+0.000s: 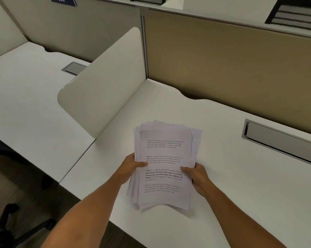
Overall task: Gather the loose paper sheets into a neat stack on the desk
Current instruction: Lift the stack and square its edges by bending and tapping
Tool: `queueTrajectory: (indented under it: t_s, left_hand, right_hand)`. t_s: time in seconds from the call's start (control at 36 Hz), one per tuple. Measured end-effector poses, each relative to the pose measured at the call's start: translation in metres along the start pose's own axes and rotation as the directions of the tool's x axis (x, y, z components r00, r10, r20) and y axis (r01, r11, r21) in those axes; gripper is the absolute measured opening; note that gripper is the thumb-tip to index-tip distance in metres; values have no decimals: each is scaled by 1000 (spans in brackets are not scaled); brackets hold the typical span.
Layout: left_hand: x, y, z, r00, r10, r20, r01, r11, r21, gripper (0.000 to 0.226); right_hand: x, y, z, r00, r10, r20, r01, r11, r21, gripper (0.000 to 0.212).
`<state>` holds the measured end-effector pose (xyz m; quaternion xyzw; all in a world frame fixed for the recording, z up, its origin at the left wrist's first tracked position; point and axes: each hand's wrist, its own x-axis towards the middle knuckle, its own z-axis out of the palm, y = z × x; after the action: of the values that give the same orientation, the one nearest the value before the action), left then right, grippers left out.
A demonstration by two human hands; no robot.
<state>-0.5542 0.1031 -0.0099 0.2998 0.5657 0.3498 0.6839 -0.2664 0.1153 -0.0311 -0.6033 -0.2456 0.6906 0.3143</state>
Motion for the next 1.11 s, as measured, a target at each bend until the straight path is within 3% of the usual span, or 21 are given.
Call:
queueTrajectory:
  t_s: [0.11,0.19,0.44,0.58,0.69,0.78,0.94,1.11]
  left_hand:
    - [-3,13,34,994,59,93,-61,998,29,46]
    - [-7,17,63,984,97,148,-109,991,75,46]
    - [-27,11,153,946,145,290,-196,968,156,52]
    - [-26,-1,189,931,95,353,-182,958,223,60]
    - [-29,-12,210,923,42,382,-166,940,297,46]
    - [-29,-17,223,913,54,404,-189,933,305,43]
    - [-24,-17,247,925,85,370,-199,939,280,59]
    - [-24,-13,262,922,145,359,-249,932,264,54]
  right_hand:
    - [-28,-12,-37,996,-89,10,88,995,56,31]
    - [-55,-16,-69,987,-161,10,160,982,99,41]
    - [-119,0,-148,915,-395,-87,398,917,27,42]
    - [-146,9,-183,892,-429,-142,429,903,-31,38]
    - [-164,17,-208,882,-448,-144,444,894,-63,35]
    - [-171,26,-220,877,-464,-123,459,886,-66,42]
    - [-170,33,-229,870,-455,-189,462,887,-9,46]
    - [-168,23,-233,833,-504,-226,515,857,-12,45]
